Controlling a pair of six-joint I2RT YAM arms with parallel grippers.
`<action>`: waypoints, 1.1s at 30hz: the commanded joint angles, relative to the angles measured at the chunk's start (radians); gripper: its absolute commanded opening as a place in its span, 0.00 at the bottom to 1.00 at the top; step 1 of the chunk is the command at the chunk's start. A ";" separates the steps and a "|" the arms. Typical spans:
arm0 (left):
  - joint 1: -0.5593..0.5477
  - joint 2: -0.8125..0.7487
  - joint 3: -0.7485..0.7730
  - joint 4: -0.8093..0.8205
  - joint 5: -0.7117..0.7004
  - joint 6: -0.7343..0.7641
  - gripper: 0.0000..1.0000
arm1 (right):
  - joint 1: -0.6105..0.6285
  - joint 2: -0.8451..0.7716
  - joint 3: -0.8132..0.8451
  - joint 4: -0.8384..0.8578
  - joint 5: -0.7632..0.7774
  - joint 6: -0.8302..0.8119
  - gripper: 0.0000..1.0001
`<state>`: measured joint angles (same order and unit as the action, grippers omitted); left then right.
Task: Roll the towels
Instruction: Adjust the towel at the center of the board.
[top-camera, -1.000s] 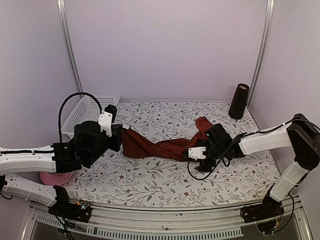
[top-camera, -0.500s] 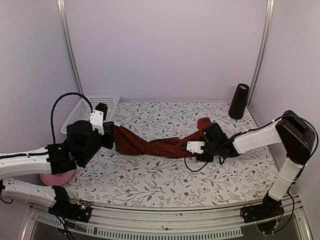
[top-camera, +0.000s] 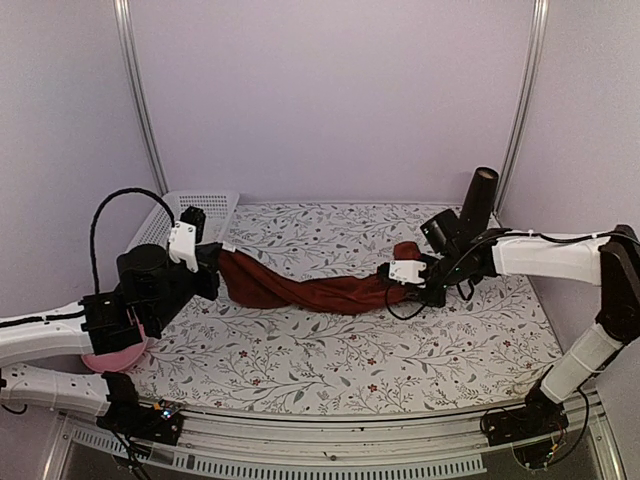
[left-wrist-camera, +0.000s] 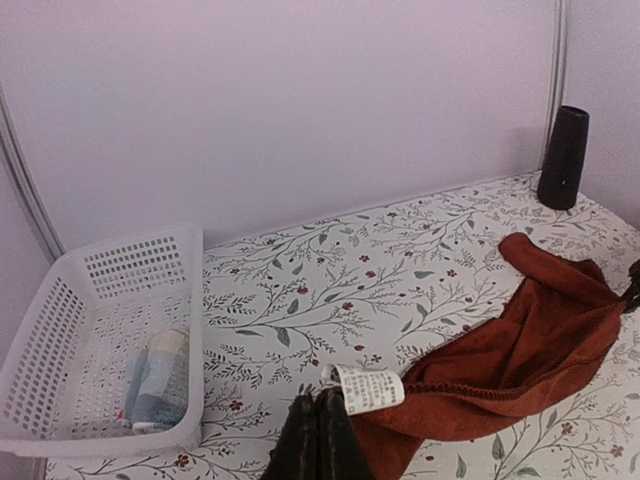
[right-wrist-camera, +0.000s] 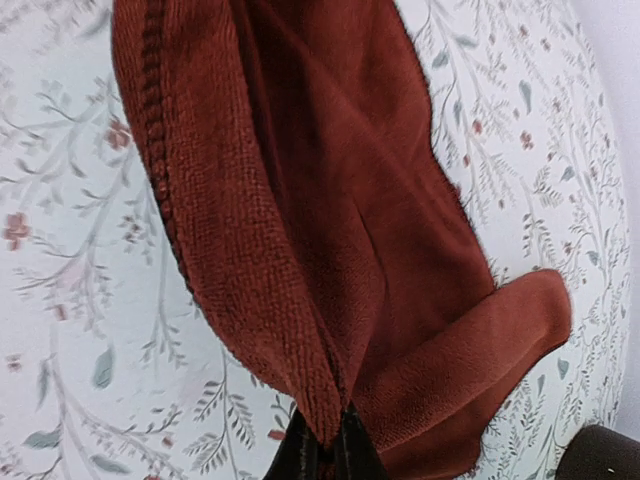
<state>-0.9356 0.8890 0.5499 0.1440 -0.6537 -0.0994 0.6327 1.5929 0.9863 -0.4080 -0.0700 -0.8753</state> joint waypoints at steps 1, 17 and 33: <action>0.015 -0.101 -0.032 0.011 0.003 0.029 0.00 | -0.007 -0.192 0.118 -0.461 -0.335 -0.082 0.05; 0.007 -0.002 -0.040 -0.018 -0.106 -0.015 0.00 | -0.078 0.333 0.407 -0.266 0.006 0.129 0.29; 0.000 0.019 -0.109 0.107 -0.061 0.039 0.00 | -0.079 -0.233 -0.084 0.151 0.224 0.094 0.99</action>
<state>-0.9356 0.9100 0.4694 0.1814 -0.7368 -0.0864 0.5507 1.4799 1.0138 -0.4488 0.0544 -0.7509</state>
